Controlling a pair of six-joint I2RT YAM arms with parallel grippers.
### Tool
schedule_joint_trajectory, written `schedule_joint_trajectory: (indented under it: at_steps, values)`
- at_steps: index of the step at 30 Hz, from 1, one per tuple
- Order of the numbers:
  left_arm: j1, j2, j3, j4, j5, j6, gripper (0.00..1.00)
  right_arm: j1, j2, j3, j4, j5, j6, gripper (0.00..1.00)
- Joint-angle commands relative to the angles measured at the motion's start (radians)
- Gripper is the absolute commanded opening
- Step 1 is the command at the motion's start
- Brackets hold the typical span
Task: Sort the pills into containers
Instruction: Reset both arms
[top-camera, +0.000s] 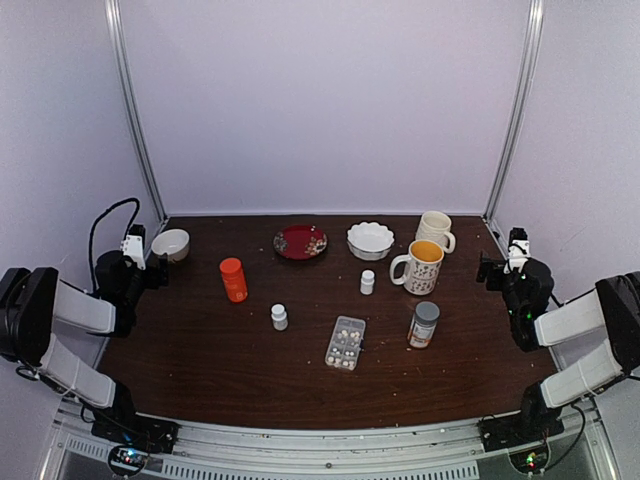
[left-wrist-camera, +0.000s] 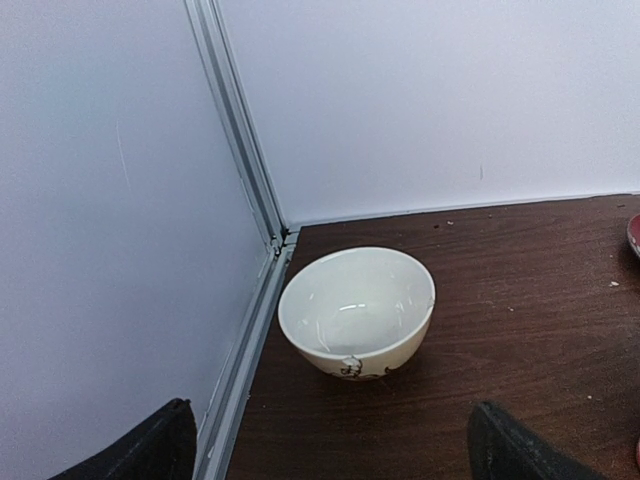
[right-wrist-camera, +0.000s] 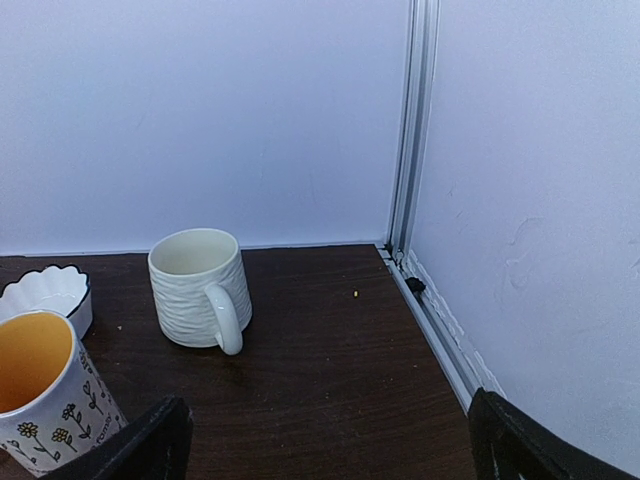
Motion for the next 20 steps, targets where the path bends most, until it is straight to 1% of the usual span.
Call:
schedule_joint_trajectory:
  at_steps: [1,20]
  values:
    - [0.005,0.005,-0.005,0.062,0.013,-0.009,0.98,-0.006,-0.001,0.020,0.024,-0.004,0.010,1.00]
    - [0.005,0.006,0.000,0.054,0.015,-0.011,0.97,-0.006,-0.001,0.020,0.024,-0.004,0.010,1.00]
